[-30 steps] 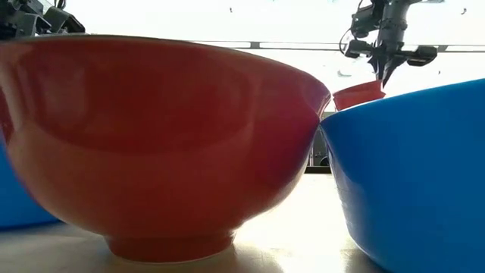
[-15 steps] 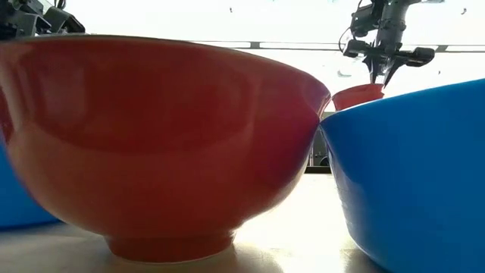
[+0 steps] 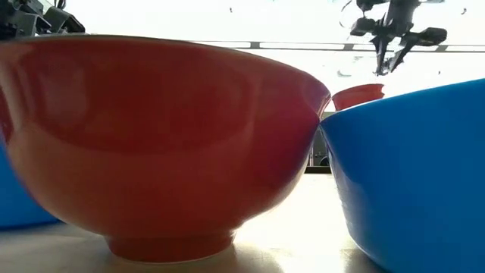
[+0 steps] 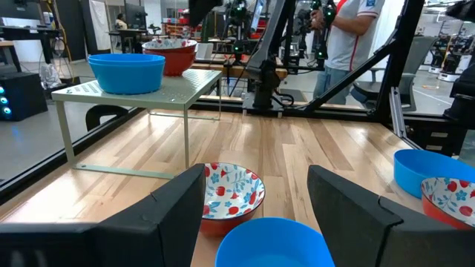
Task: Pick & Place Mini bowls
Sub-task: Stack the blue bowl on the blue bowls on the shelf
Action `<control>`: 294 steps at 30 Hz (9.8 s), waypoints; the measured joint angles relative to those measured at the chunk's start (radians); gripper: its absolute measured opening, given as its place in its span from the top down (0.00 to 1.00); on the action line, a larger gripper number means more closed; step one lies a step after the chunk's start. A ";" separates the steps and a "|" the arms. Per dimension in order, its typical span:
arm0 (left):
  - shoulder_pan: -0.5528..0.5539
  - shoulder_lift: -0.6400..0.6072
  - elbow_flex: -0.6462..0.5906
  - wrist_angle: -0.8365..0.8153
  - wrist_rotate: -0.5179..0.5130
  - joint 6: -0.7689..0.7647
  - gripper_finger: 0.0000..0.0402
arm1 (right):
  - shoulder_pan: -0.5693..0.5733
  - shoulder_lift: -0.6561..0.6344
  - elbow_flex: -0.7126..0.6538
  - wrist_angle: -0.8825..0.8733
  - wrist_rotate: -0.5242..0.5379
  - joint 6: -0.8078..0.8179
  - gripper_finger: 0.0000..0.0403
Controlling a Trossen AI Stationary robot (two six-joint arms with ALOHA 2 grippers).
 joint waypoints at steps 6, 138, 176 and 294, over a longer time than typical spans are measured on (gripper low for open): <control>0.000 0.000 0.000 0.000 0.000 0.000 0.42 | 0.184 -0.056 -0.033 -0.011 0.143 0.076 0.84; 0.000 0.000 0.000 0.000 0.000 0.000 0.42 | 1.391 0.714 -0.135 0.804 -0.169 0.395 0.71; 0.000 0.000 0.000 0.000 0.000 0.000 0.42 | 1.005 0.173 -0.135 0.446 -0.151 0.001 1.00; 0.000 0.000 0.000 0.000 0.000 0.000 0.42 | 0.483 0.004 -0.461 1.038 0.459 -0.188 1.00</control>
